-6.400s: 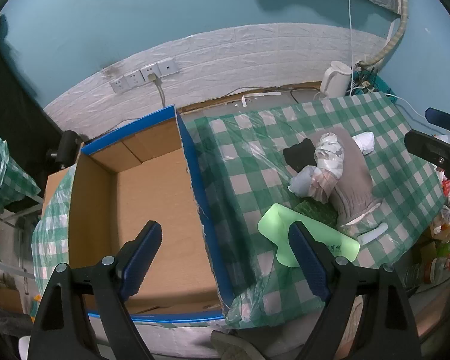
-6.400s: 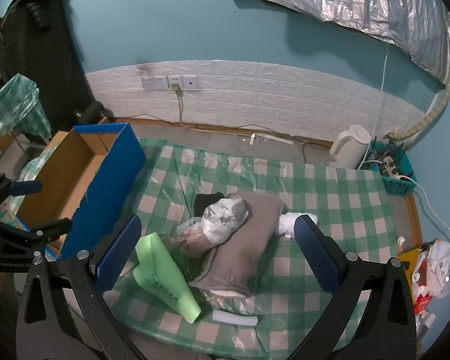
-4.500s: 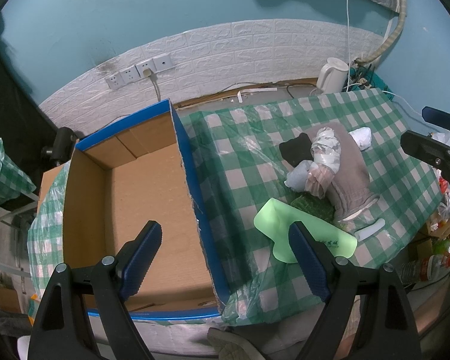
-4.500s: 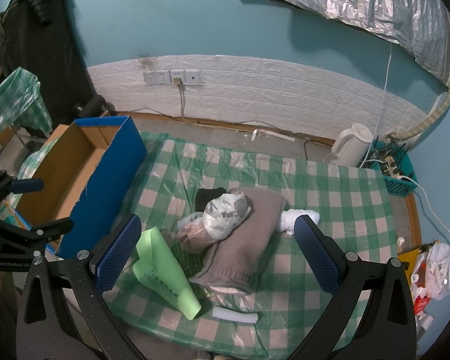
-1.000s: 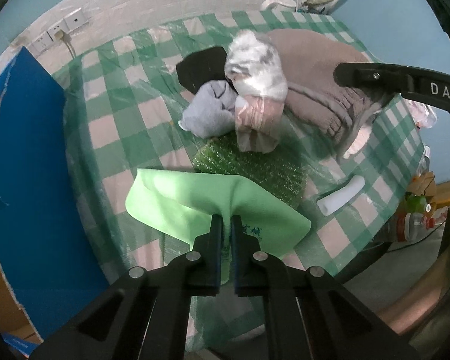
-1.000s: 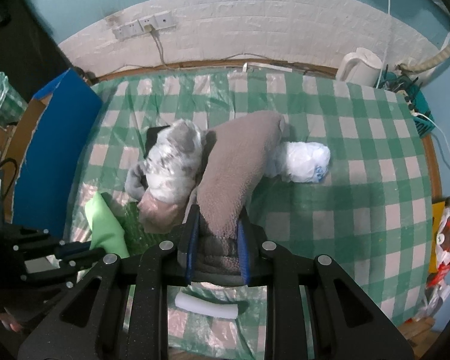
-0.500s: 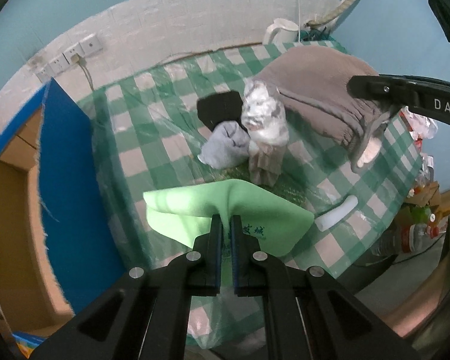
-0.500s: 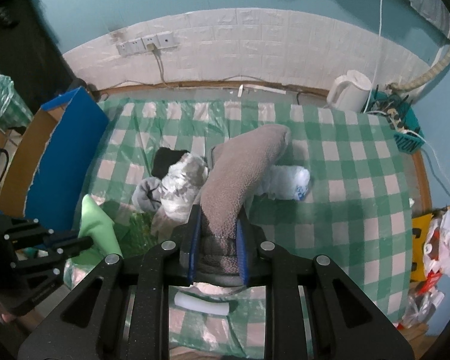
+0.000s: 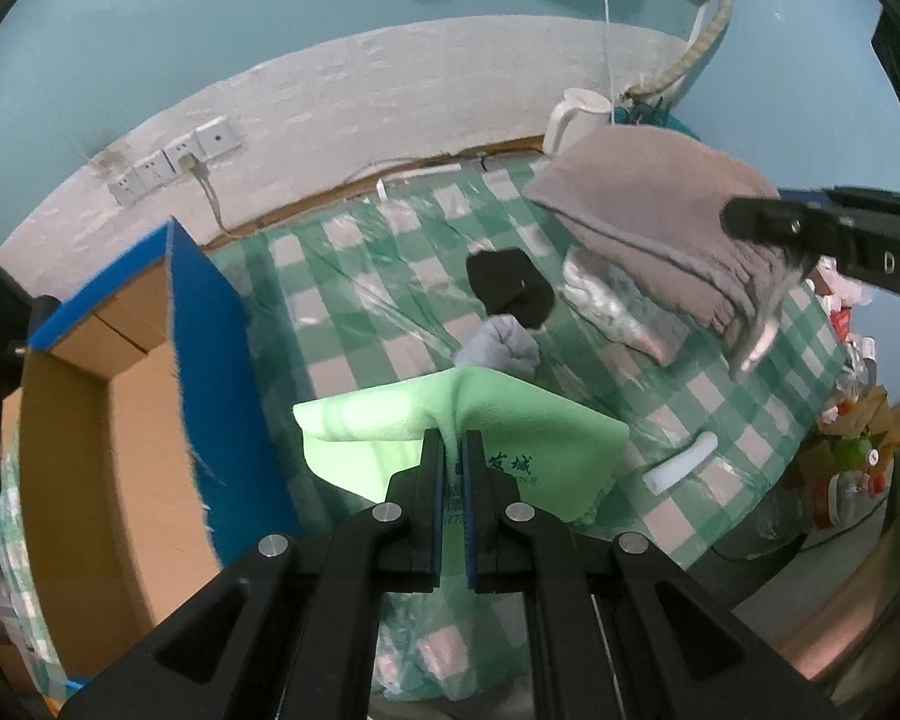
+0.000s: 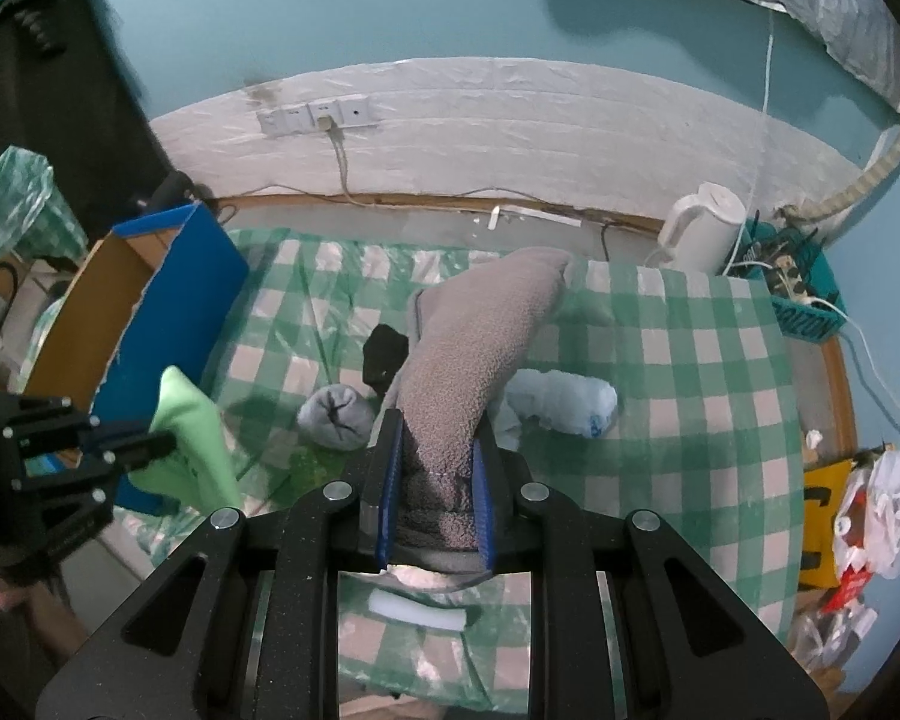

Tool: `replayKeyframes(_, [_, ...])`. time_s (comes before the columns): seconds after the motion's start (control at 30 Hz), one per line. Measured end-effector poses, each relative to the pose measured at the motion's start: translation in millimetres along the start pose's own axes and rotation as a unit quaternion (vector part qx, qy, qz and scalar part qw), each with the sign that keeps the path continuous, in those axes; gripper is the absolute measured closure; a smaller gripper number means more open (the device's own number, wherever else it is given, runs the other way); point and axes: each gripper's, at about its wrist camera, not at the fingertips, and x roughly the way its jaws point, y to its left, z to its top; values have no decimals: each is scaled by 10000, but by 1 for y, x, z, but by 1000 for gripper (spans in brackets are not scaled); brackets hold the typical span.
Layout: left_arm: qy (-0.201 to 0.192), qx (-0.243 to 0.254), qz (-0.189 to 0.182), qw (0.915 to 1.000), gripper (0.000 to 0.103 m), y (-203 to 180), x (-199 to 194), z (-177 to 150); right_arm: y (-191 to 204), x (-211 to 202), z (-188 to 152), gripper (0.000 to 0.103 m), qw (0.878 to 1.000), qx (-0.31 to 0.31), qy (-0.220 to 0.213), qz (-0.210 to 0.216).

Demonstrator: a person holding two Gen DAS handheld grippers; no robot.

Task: Organize soft objects
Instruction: 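Lift the green cloth and grey towel and carry both toward the cardboard box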

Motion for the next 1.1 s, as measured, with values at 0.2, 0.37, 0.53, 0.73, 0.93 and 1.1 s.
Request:
replayKeyframes(0.2, [-188, -73, 101, 9997, 98, 11, -16, 5, 5, -5, 1, 84, 10000, -57, -46, 40])
replayKeyframes(0.37, [-278, -135, 116, 9995, 98, 19, -26, 7, 10, -10, 5, 83, 9999, -82, -104, 83])
replayKeyframes(0.53, [-321, -202, 141, 9992, 98, 26, -35, 5, 19, -15, 10, 83, 9996, -157, -174, 137])
replayKeyframes(0.73, [-424, -283, 222, 9985, 98, 38, -47, 1, 32, -18, 16, 83, 9993, -224, -211, 211])
replayKeyframes(0.93, [-548, -451, 270, 9971, 98, 54, -60, -2, 54, -24, 26, 83, 9983, -370, -311, 335])
replayKeyframes(1.1, [-593, -639, 313, 9957, 98, 71, -66, -6, 75, -24, 33, 83, 9972, -501, -333, 453])
